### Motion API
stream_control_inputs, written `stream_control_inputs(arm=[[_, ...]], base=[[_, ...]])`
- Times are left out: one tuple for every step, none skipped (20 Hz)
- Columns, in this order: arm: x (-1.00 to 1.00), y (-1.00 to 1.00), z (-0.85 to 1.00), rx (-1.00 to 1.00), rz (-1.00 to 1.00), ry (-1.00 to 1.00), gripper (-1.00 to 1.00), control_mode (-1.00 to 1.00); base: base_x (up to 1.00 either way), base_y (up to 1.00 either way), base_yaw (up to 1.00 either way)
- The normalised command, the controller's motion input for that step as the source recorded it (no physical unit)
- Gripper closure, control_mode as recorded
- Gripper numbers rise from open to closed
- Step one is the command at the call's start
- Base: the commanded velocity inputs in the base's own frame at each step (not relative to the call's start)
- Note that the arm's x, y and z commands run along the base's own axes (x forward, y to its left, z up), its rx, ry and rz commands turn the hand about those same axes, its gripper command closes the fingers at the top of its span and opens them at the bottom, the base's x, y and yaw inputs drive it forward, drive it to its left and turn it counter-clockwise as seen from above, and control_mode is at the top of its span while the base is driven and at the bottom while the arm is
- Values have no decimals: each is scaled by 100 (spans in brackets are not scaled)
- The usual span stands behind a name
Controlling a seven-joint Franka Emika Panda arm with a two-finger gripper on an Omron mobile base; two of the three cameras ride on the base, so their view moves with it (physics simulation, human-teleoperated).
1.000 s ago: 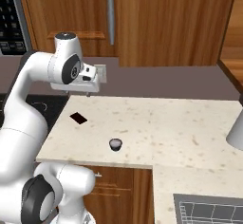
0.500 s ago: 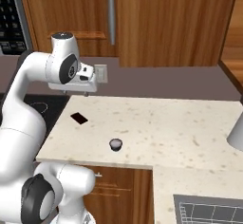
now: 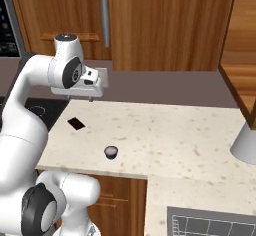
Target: Pick the yogurt and canned food from the counter and place them in the cabinets closest to them.
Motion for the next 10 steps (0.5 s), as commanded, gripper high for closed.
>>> stream_control_inputs(arm=[[0, 0, 0, 0, 0, 0, -100, 100], [0, 0, 0, 0, 0, 0, -100, 100], [0, 0, 0, 0, 0, 0, -100, 100], [0, 0, 0, 0, 0, 0, -100, 100], [0, 0, 0, 0, 0, 0, -100, 100], [0, 0, 0, 0, 0, 0, -100, 100], [0, 0, 0, 0, 0, 0, -100, -100], [0, 0, 0, 0, 0, 0, -100, -100], [0, 0, 0, 0, 0, 0, -100, -100], [0, 0, 0, 0, 0, 0, -100, -100]], base=[[0, -49, 10], [0, -45, 10], [0, -32, 7], [0, -8, 0], [0, 0, 0], [0, 0, 0], [0, 0, 0], [0, 0, 0], [0, 0, 0], [0, 0, 0]])
